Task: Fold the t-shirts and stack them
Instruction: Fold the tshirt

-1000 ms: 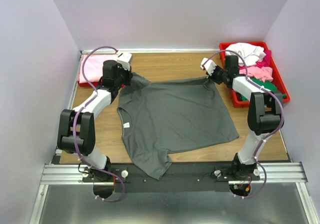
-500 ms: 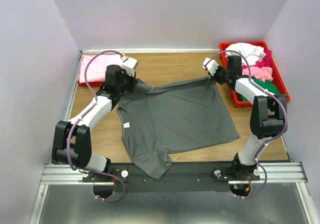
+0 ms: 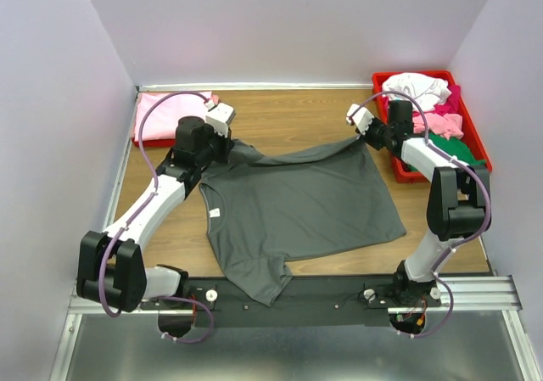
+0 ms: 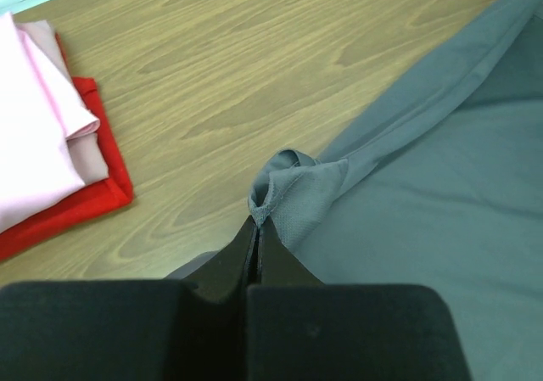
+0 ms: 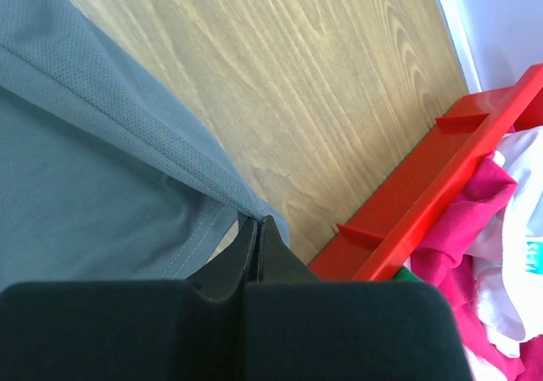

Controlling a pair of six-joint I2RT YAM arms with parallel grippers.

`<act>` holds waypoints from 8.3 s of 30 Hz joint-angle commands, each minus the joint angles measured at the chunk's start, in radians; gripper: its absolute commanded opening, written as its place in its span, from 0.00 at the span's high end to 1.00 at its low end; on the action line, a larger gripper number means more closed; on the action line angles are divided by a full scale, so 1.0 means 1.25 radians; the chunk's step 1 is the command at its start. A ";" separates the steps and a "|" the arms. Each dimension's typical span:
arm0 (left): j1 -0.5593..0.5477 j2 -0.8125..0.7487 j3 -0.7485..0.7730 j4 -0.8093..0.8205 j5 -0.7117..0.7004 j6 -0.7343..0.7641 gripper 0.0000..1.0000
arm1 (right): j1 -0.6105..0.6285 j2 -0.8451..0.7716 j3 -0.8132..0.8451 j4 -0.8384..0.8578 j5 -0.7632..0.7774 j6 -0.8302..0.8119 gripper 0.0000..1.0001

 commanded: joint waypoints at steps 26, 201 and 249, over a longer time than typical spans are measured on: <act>-0.068 -0.102 -0.069 -0.101 -0.092 -0.076 1.00 | -0.014 -0.078 -0.096 0.004 0.047 -0.063 0.97; -0.229 0.244 -0.021 -0.174 0.220 -0.236 0.38 | -0.017 -0.337 -0.207 -0.175 -0.235 0.220 0.29; -0.322 0.375 0.132 -0.210 -0.031 -0.309 0.41 | -0.018 -0.324 -0.206 -0.194 -0.253 0.214 0.29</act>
